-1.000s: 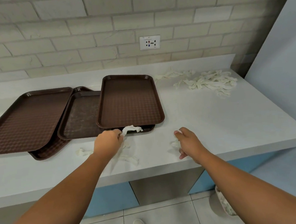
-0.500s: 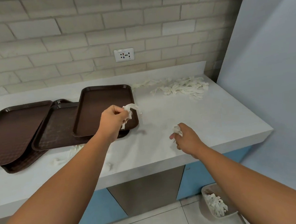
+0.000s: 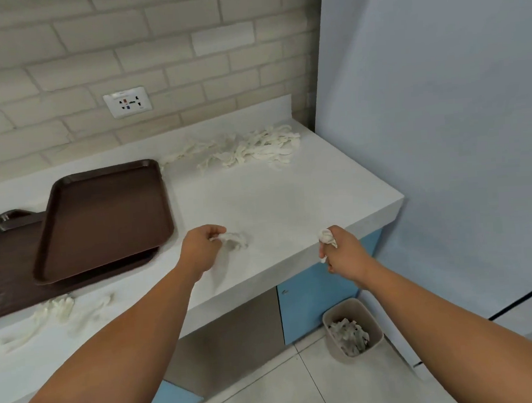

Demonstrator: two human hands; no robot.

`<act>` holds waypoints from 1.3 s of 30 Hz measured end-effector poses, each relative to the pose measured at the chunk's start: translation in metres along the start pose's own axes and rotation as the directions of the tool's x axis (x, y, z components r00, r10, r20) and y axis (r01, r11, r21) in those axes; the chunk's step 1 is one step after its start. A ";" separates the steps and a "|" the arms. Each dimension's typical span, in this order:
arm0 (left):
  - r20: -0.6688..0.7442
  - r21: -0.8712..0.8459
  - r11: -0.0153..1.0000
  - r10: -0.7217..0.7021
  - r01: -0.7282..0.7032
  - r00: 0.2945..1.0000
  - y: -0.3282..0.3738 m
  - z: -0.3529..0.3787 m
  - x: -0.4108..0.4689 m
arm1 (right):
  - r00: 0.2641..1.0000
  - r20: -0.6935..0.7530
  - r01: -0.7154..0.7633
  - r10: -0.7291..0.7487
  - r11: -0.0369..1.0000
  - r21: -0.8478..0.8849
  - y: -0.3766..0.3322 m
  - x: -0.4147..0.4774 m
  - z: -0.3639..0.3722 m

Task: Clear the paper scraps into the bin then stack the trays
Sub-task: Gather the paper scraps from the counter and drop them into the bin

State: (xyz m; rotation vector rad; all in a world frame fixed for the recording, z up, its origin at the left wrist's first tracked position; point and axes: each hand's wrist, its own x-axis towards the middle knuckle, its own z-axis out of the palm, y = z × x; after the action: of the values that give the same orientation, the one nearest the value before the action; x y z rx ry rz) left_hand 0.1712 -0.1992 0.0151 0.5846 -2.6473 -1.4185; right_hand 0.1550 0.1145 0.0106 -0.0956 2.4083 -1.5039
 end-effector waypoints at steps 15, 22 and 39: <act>0.042 0.547 0.767 0.375 -0.336 0.926 -0.043 0.036 -0.014 | 0.980 0.071 -0.199 0.186 0.907 0.370 0.016 0.004 0.002; -0.049 0.274 0.935 0.246 -0.224 0.968 -0.001 0.067 -0.007 | 0.978 -0.032 -0.184 0.204 0.931 0.314 0.036 -0.008 -0.020; 0.463 -0.188 0.982 0.098 -0.010 0.881 0.072 0.239 -0.058 | 0.822 -0.389 -0.295 0.415 0.896 0.332 0.130 -0.040 -0.077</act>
State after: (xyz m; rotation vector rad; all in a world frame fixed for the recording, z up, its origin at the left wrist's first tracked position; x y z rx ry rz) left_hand 0.1449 0.0460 -0.0555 0.1528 -2.7933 -1.9719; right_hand 0.1841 0.2483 -0.0644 0.8110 2.3314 -1.7762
